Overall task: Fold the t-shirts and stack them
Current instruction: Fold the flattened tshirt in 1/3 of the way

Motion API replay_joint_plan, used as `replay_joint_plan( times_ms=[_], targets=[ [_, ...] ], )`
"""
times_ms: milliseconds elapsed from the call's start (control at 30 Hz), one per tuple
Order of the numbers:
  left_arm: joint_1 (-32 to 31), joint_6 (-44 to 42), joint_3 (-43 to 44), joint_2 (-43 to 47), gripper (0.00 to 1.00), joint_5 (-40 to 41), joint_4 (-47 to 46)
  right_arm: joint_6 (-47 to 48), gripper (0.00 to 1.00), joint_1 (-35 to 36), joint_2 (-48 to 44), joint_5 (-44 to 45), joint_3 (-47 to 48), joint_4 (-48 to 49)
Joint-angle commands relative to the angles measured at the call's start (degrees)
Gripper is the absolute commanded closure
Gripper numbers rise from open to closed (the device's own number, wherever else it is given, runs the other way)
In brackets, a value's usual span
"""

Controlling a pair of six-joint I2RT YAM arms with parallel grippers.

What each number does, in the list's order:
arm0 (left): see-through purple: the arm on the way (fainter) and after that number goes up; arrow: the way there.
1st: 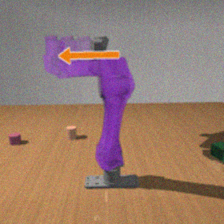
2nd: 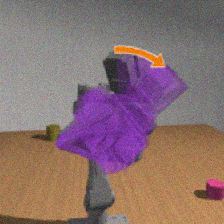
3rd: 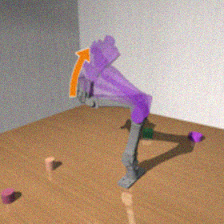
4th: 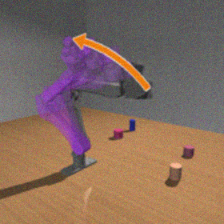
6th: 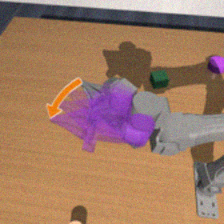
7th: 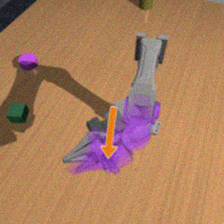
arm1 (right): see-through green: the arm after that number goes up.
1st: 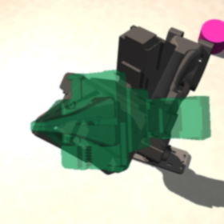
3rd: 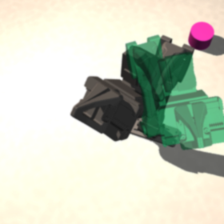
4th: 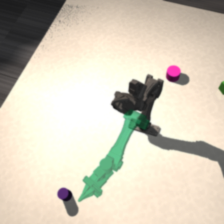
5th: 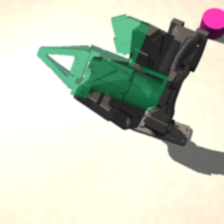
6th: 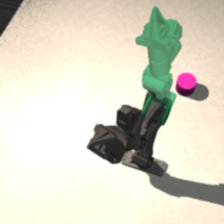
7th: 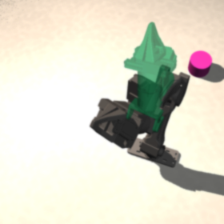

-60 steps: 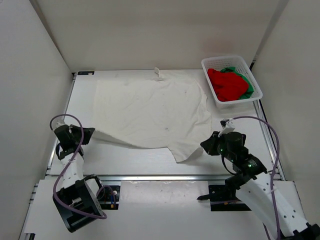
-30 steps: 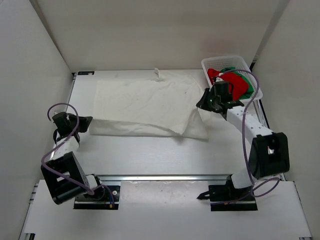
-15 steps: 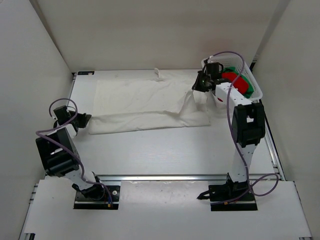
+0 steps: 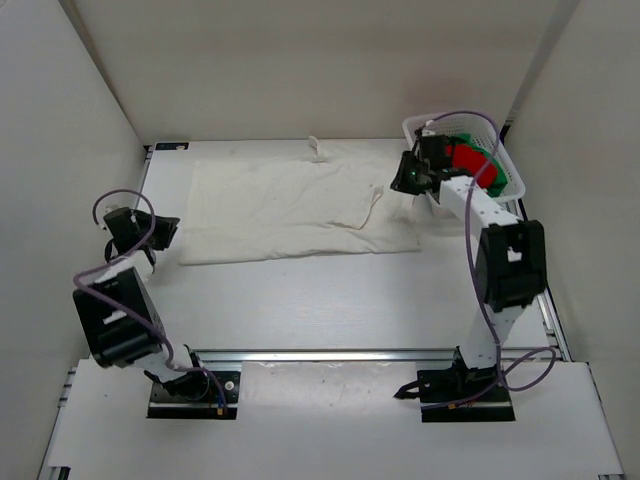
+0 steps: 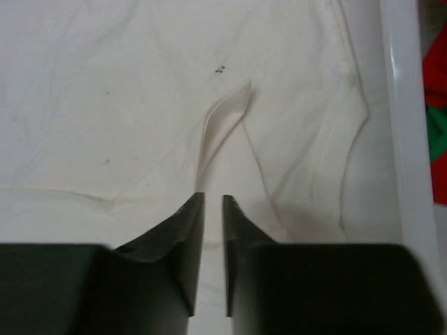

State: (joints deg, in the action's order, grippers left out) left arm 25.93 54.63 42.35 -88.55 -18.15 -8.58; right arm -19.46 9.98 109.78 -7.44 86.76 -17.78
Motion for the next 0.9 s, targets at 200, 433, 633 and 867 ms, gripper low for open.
replay_joint_plan(
  times_ms=[200,433,633,867],
  targets=[
    [-17.4,0.1,-10.5,8.6,0.68,0.5,-5.3,-7.3,0.99,-2.8,-27.9,0.4,-38.6,15.7],
    [-23.5,-1.4,-9.0,4.3,0.72,2.0,-5.4,-8.4,0.69,-7.6,-31.2,-0.9,-51.1,20.2],
    [-25.1,-4.4,-6.1,-0.4,0.76,4.4,-3.7,-8.2,0.60,-9.3,-24.6,-3.3,-48.8,25.4],
    [-25.1,-5.0,-4.8,-4.7,0.79,3.0,-2.9,-10.3,0.78,-9.7,-17.9,-4.9,-45.8,28.6]
  ],
)
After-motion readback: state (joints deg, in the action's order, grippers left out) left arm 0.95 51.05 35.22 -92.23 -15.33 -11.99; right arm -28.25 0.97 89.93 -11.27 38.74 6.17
